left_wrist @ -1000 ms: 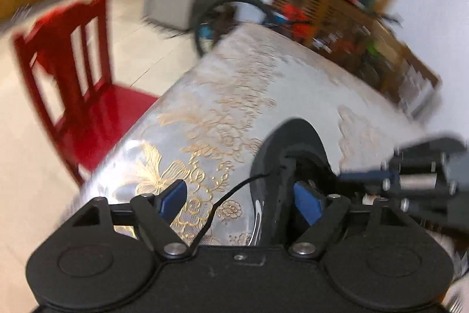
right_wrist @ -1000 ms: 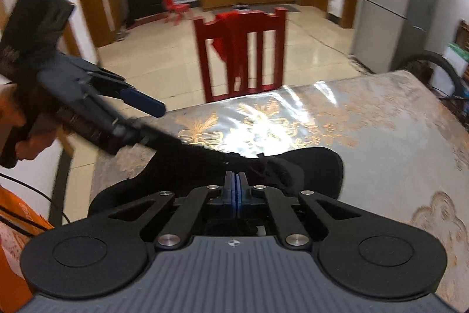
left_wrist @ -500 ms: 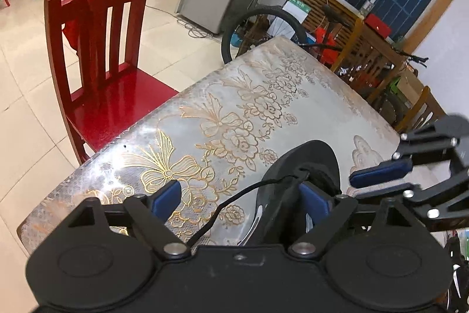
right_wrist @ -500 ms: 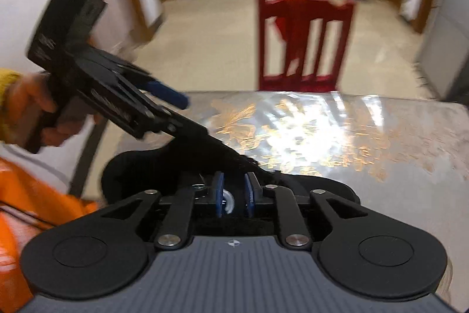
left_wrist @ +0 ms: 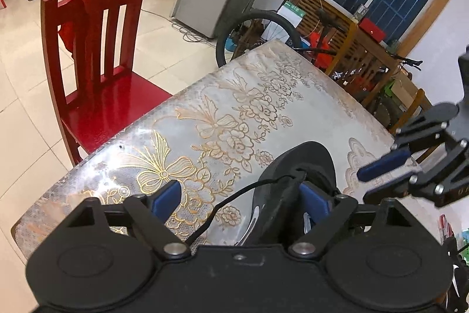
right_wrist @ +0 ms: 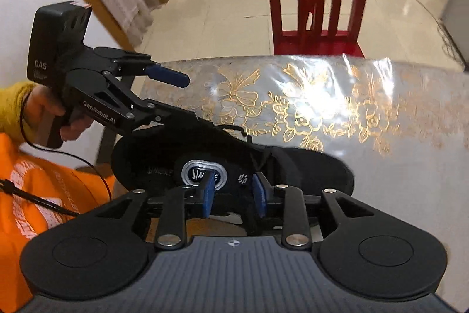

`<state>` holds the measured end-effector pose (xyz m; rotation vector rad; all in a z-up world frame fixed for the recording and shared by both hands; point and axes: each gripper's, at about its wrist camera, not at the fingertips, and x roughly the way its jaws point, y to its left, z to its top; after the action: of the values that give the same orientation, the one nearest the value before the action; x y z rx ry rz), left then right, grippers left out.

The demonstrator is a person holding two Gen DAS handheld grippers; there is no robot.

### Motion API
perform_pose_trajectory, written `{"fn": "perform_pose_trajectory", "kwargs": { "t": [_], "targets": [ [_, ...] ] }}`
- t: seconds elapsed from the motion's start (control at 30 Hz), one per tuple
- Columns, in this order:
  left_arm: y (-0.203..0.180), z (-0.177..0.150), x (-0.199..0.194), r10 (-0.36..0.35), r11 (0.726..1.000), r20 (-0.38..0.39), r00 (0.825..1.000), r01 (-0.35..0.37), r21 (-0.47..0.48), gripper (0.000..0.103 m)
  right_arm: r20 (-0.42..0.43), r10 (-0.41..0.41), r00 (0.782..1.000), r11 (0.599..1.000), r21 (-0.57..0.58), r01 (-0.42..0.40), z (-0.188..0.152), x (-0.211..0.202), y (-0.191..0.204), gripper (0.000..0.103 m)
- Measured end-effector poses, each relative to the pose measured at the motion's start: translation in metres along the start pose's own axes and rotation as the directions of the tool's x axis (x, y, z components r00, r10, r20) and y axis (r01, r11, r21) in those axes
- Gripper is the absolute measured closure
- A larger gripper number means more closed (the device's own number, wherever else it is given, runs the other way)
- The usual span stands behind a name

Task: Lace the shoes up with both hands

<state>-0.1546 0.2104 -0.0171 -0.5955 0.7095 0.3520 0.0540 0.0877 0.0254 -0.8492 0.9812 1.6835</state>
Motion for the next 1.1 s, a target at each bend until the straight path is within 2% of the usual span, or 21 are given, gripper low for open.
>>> {"fn": "perform_pose_trajectory", "kwargs": {
  "t": [0.23,0.3,0.33,0.37,0.53,0.67,0.73,0.8,0.9,0.97,1.1],
  "targets": [
    [-0.005,0.001,0.000,0.011,1.000,-0.007,1.000,-0.011,0.027,0.016,0.015,-0.001,1.000,1.000,0.010,0.000,-0.022,0.020,0.004,0.073],
    [-0.006,0.001,0.000,0.015,0.999,-0.009,1.000,-0.015,0.033,0.016,0.019,0.004,1.000,1.000,0.028,-0.005,-0.026,0.025,0.002,0.079],
    [-0.007,0.000,0.000,0.019,0.999,-0.008,1.000,-0.018,0.036,0.016,0.020,0.008,1.000,0.999,0.036,-0.009,-0.028,0.026,0.001,0.098],
    [-0.007,0.000,0.000,0.022,0.999,-0.008,1.000,-0.022,0.039,0.016,0.024,0.013,1.000,0.999,0.046,-0.014,-0.031,0.027,0.000,0.101],
    [-0.007,0.000,-0.001,0.033,0.999,-0.001,0.999,-0.033,0.031,0.016,0.150,-0.001,0.989,0.996,0.085,-0.012,-0.036,0.004,0.003,0.101],
    [-0.006,0.001,0.001,0.044,0.999,-0.002,0.999,-0.044,0.020,0.013,0.196,0.011,0.981,0.989,0.143,-0.040,-0.024,-0.006,0.007,0.101],
    [-0.004,0.002,0.002,0.045,0.999,-0.007,0.999,-0.045,0.012,0.012,0.143,0.026,0.989,0.988,0.147,-0.047,-0.014,0.007,0.010,0.101],
    [-0.003,0.003,0.002,0.048,0.999,-0.006,0.999,-0.048,0.006,0.011,0.068,0.072,0.995,0.975,0.204,-0.085,-0.006,0.023,0.007,0.101],
    [-0.003,0.003,0.002,0.047,0.999,-0.001,0.999,-0.047,0.009,0.011,-0.057,0.168,0.984,0.928,0.347,-0.138,0.004,0.045,-0.006,0.101],
    [-0.003,0.003,0.002,0.050,0.999,0.005,0.999,-0.050,0.010,0.011,-0.080,0.197,0.977,0.907,0.394,-0.151,0.007,0.048,-0.013,0.101],
    [-0.002,0.002,0.002,0.040,0.999,0.005,0.999,-0.040,0.002,0.011,-0.107,0.185,0.977,0.911,0.390,-0.130,0.008,0.044,-0.012,0.101]
  ]
}}
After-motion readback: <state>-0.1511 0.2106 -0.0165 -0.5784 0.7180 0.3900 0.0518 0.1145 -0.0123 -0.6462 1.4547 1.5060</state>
